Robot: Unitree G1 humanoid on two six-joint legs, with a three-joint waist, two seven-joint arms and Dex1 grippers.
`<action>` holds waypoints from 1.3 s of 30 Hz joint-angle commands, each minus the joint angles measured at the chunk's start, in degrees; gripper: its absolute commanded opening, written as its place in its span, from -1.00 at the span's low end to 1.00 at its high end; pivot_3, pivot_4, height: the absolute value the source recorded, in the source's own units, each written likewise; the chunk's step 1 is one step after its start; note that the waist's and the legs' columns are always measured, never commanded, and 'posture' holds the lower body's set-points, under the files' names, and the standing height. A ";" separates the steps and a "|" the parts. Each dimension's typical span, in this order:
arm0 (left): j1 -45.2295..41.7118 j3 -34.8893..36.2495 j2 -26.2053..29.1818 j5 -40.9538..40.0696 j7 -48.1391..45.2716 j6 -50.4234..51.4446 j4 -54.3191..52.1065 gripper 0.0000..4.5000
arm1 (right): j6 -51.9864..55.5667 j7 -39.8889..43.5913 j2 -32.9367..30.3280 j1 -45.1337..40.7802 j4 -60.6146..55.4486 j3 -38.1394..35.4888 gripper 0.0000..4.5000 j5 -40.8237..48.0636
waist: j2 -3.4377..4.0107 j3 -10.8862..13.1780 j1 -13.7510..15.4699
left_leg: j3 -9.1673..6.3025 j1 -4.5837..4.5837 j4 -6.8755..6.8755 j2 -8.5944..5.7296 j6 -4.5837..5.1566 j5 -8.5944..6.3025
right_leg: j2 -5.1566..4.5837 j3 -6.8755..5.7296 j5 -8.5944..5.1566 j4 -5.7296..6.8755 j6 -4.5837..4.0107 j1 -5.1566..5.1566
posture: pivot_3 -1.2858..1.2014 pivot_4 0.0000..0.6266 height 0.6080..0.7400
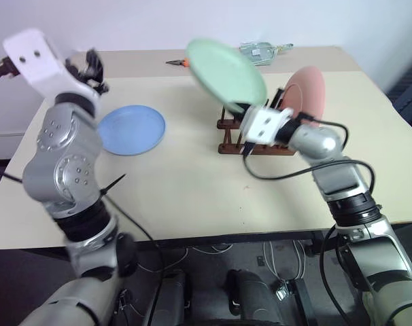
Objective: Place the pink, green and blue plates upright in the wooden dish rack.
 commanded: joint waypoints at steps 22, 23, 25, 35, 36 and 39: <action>22.09 -21.14 3.71 -5.13 -29.37 -13.84 -5.51 0.29 | 54.46 -23.11 7.34 -3.77 -11.48 -26.39 -1.00 43.22 | 0.15 -0.05 -0.41 | 0.03 -0.31 -0.20 -0.02 0.28 -0.16 | -0.36 0.03 -0.07 0.02 -0.27 -0.53 | 0.03 -0.52 1.00; 22.16 -21.28 3.75 -5.01 -29.39 -13.94 -5.48 0.29 | 55.30 -23.89 7.37 -3.83 -11.01 -26.48 -1.00 43.39 | 0.14 -0.05 -0.41 | 0.04 -0.31 -0.19 -0.02 0.29 -0.16 | -0.35 0.03 -0.07 0.02 -0.27 -0.53 | 0.03 -0.52 1.00; 22.23 -21.53 3.78 -4.83 -29.40 -14.01 -5.48 0.29 | 57.08 -26.15 8.05 -4.12 -9.87 -27.35 -1.00 44.16 | 0.14 -0.05 -0.29 | 0.04 -0.31 -0.15 -0.02 0.31 -0.16 | -0.33 0.02 -0.07 0.03 -0.26 -0.51 | 0.03 -0.52 1.00; 22.61 -22.31 3.56 -4.07 -29.12 -14.07 -5.73 0.29 | 59.73 -31.72 10.24 -5.48 -8.47 -28.90 -1.00 46.32 | 0.15 -0.04 -0.32 | 0.03 -0.30 -0.09 -0.01 0.35 -0.18 | -0.19 0.00 -0.08 0.03 -0.24 -0.43 | 0.03 -0.52 1.00; 22.64 -22.40 3.56 -3.95 -29.13 -14.12 -5.68 0.29 | 59.54 -31.91 10.24 -5.65 -8.29 -28.70 -1.00 46.21 | 0.15 -0.04 -0.31 | 0.03 -0.30 -0.09 0.00 0.36 -0.18 | -0.09 0.01 -0.08 0.03 -0.24 -0.43 | 0.03 -0.52 1.00; 22.61 -22.63 3.55 -3.73 -29.10 -14.23 -5.59 0.29 | 58.37 -31.31 9.75 -5.55 -8.16 -27.19 -1.00 45.05 | 0.15 -0.04 -0.31 | 0.03 -0.30 -0.09 0.00 0.36 -0.18 | -0.08 0.01 -0.07 0.03 -0.24 -0.42 | 0.03 -0.52 1.00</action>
